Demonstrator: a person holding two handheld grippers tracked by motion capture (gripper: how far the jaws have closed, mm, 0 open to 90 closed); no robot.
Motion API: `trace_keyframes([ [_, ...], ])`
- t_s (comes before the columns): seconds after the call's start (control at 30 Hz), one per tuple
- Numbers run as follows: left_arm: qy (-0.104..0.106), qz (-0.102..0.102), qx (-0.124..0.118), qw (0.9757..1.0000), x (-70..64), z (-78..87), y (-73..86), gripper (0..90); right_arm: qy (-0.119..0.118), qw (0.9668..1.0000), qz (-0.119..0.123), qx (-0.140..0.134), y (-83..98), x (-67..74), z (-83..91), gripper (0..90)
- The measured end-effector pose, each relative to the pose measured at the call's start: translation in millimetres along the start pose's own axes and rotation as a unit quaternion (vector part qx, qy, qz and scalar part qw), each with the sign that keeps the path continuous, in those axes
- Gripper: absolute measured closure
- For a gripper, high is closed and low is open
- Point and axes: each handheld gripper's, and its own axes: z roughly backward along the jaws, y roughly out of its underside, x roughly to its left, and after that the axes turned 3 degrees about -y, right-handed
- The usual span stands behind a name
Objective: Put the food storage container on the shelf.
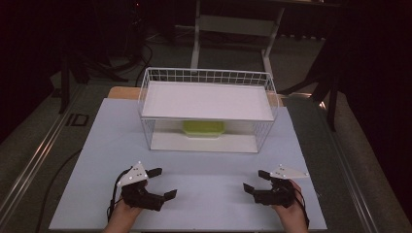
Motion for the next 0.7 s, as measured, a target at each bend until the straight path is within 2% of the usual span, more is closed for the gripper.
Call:
trace_keyframes([
  [0.1, 0.002, -0.006, -0.005, 1.0, -0.6, -0.3, 0.0, 4.5, 0.001, 1.0, 0.005, 0.005, 1.8, -0.5, -0.7, 18.7],
  [0.17, 0.003, -0.013, -0.011, 0.9999, -1.6, -0.2, -0.5, 4.5, -0.008, 0.9999, 0.006, 0.008, 3.2, -0.6, -1.9, 18.6],
  [0.23, 0.002, -0.024, -0.014, 0.9996, -2.6, -0.5, -0.5, 4.5, -0.017, 0.9997, 0.019, 0.006, 3.9, 0.2, -3.5, 18.6],
  [0.3, 0.007, -0.023, -0.011, 0.9997, -2.9, -1.8, 0.4, 4.5, -0.021, 0.9993, 0.029, 0.008, 3.9, 1.1, -5.4, 18.6],
  [0.5, 0.015, -0.02, -0.011, 0.9996, -3.4, -3.3, 1.5, 4.5, -0.021, 0.9992, 0.031, 0.012, 4.5, 1.1, -7.6, 18.7],
  [0.7, 0.013, -0.023, -0.009, 0.9996, -2.5, -3.1, 2.0, 4.5, -0.025, 0.9992, 0.029, 0.01, 4.5, -0.6, -7.3, 18.6],
])
